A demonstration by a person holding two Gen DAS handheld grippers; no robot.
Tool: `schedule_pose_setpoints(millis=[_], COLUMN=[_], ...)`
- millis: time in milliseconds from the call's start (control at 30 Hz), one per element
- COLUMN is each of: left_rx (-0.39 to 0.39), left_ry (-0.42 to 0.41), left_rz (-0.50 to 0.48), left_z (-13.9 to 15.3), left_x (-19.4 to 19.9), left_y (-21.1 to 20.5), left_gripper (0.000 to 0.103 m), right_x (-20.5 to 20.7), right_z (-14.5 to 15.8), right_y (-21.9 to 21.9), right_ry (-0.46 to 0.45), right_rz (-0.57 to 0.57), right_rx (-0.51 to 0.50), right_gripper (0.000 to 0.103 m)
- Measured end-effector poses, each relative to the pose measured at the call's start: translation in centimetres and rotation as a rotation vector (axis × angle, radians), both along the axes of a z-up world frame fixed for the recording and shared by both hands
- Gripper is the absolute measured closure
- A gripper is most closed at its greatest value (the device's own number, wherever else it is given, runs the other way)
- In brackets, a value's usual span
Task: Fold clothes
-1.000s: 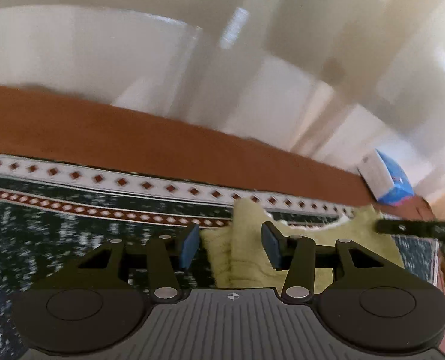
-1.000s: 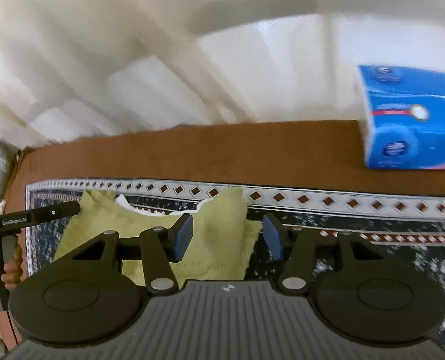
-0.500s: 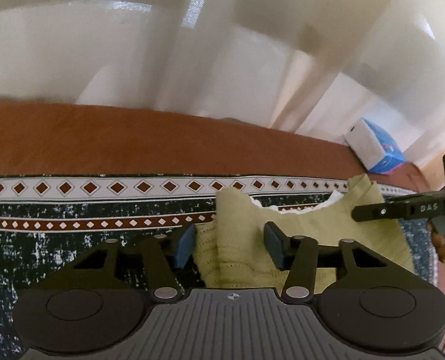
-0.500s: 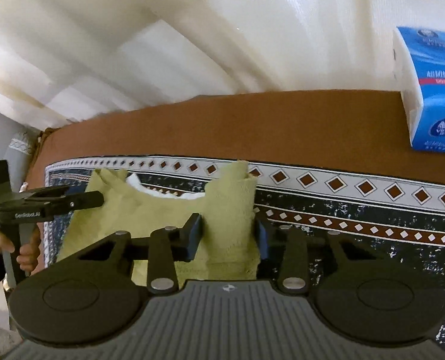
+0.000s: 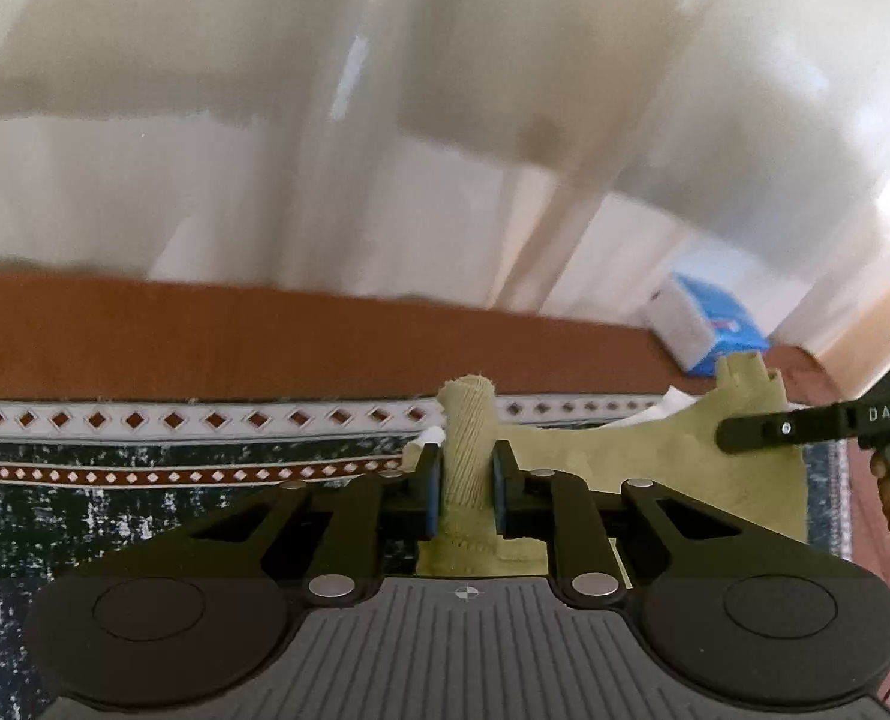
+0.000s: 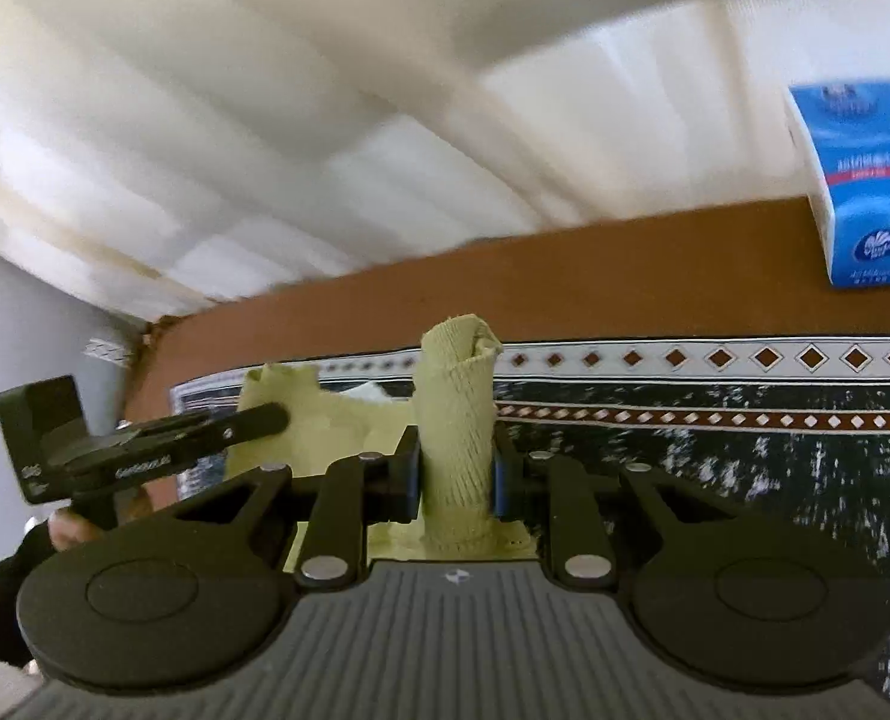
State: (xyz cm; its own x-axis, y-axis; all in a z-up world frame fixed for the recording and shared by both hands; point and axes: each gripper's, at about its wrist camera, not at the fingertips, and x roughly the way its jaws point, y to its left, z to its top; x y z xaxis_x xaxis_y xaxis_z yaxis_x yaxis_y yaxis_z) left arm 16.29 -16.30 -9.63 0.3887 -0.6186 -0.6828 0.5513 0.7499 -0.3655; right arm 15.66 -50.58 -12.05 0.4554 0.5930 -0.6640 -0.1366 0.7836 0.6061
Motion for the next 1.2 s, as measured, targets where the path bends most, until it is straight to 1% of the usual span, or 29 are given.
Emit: schedule_pose_setpoints(millis=[133,267,367,467,500,600,667,733,800,833,867,900,933,967,1067,1100,1133,1167,1200], left_rx=[-0.009,-0.052,-0.091,-0.091,-0.091,-0.107,-0.124,-0.146,-0.16,-0.158,-0.147,-0.133,-0.121,-0.104,-0.01,0.02,0.033,0.03,0.027], left_ry=[-0.047,-0.096,-0.125,-0.121,-0.117,-0.123,-0.149,-0.195,-0.237,-0.253,-0.258,-0.242,-0.209,-0.17,-0.005,0.045,0.083,0.113,0.142], left_rz=[-0.007,-0.002,-0.009,-0.01,-0.007,0.019,0.035,0.027,0.007,-0.007,-0.026,-0.045,-0.061,-0.074,-0.088,-0.08,-0.064,-0.04,-0.016], left_z=[2.6,5.9,8.1,8.6,8.7,9.3,10.4,11.6,12.3,12.4,12.0,11.1,9.8,8.5,3.2,1.8,0.8,0.3,-0.3], left_x=[-2.1,-5.3,-8.0,-7.9,-7.7,-6.8,-6.8,-7.6,-9.1,-10.0,-11.3,-12.6,-13.9,-15.3,-19.2,-20.2,-21.0,-21.7,-22.3], left_y=[0.1,1.5,2.5,1.1,0.5,-0.7,-1.1,-0.9,-0.3,0.2,0.8,1.5,2.2,3.0,5.3,6.2,7.1,8.0,8.9], left_gripper=[0.09,0.09,0.09,0.09,0.09,0.09,0.09,0.09,0.09,0.089,0.089,0.088,0.088,0.088,0.085,0.078,0.071,0.071,0.071], right_x=[-2.3,-5.7,-8.9,-11.0,-10.9,-10.1,-9.9,-10.3,-11.6,-12.5,-13.7,-15.0,-16.2,-17.8,-22.3,-23.7,-24.8,-26.1,-26.8], right_z=[2.1,4.9,7.3,8.6,8.6,9.3,10.6,12.1,13.6,14.0,14.0,13.2,12.5,10.7,5.1,3.2,1.8,0.4,-0.2], right_y=[-0.1,-0.4,-0.5,-0.9,-1.1,-1.7,-2.0,-2.4,-2.2,-1.9,-1.4,-0.9,-0.3,0.2,1.7,2.0,2.2,2.1,1.8], right_ry=[-0.031,-0.079,-0.128,-0.149,-0.142,-0.166,-0.213,-0.271,-0.343,-0.373,-0.397,-0.397,-0.396,-0.365,-0.262,-0.214,-0.174,-0.123,-0.089], right_rz=[-0.01,-0.028,-0.013,0.002,-0.007,-0.04,-0.074,-0.09,-0.06,-0.033,0.005,0.042,0.079,0.113,0.205,0.215,0.217,0.215,0.206], right_rx=[0.002,0.025,0.023,-0.02,-0.042,-0.107,-0.113,-0.114,-0.149,-0.184,-0.235,-0.272,-0.31,-0.321,-0.34,-0.346,-0.346,-0.33,-0.312], right_gripper=[0.079,0.079,0.079,0.079,0.079,0.079,0.079,0.079,0.079,0.078,0.078,0.078,0.078,0.078,0.078,0.078,0.077,0.075,0.073])
